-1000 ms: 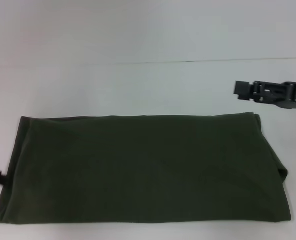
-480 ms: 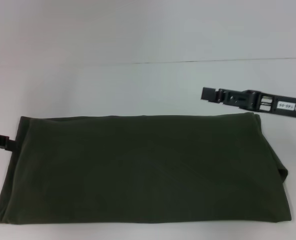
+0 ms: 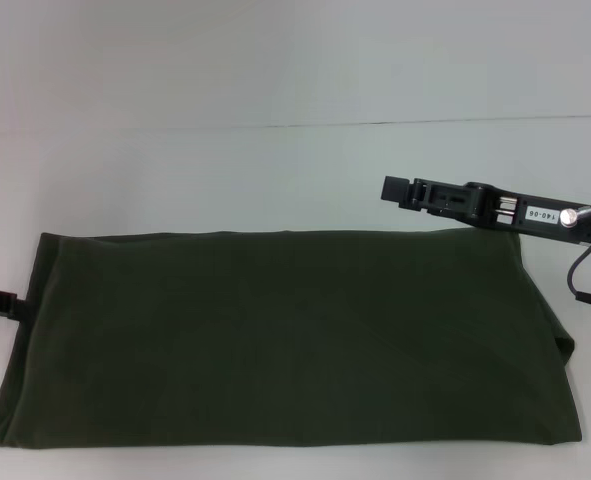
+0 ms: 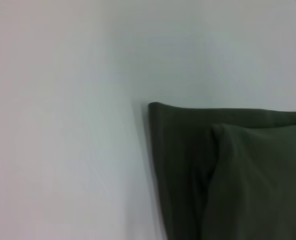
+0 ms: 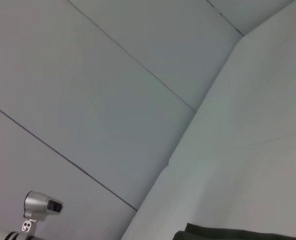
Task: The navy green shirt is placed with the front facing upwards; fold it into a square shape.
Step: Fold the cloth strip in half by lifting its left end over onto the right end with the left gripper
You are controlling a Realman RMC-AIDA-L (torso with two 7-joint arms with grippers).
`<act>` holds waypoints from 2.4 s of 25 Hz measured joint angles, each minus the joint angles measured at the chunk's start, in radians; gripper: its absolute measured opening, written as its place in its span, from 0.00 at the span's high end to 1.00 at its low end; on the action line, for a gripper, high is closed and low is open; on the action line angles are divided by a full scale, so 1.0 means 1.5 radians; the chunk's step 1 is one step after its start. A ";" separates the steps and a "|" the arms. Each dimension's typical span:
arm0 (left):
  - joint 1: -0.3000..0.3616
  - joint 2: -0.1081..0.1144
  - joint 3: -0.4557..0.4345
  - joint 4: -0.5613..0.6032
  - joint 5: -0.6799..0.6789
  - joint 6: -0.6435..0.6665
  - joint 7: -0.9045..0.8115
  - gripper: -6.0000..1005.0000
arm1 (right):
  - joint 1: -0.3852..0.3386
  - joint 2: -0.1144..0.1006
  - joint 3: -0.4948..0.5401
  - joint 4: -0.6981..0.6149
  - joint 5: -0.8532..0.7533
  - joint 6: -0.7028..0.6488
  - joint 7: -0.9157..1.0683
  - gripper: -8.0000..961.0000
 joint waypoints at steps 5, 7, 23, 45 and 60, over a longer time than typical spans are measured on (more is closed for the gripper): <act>-0.002 -0.001 0.000 -0.009 -0.010 0.003 0.007 0.14 | 0.004 0.000 -0.005 0.001 0.000 0.007 0.005 0.19; -0.004 -0.001 0.000 -0.017 -0.012 0.005 0.010 0.14 | 0.004 0.000 -0.005 0.001 0.001 0.008 0.006 0.19; -0.009 -0.004 0.002 -0.044 -0.009 -0.003 0.010 0.14 | 0.004 -0.002 -0.011 0.007 -0.002 0.011 0.006 0.19; -0.012 -0.008 0.011 -0.065 -0.006 -0.024 0.013 0.14 | 0.005 -0.002 -0.023 0.008 -0.004 0.014 0.013 0.19; -0.013 -0.012 0.029 -0.060 0.001 -0.037 0.010 0.14 | 0.008 -0.002 -0.029 0.008 -0.004 0.013 0.015 0.19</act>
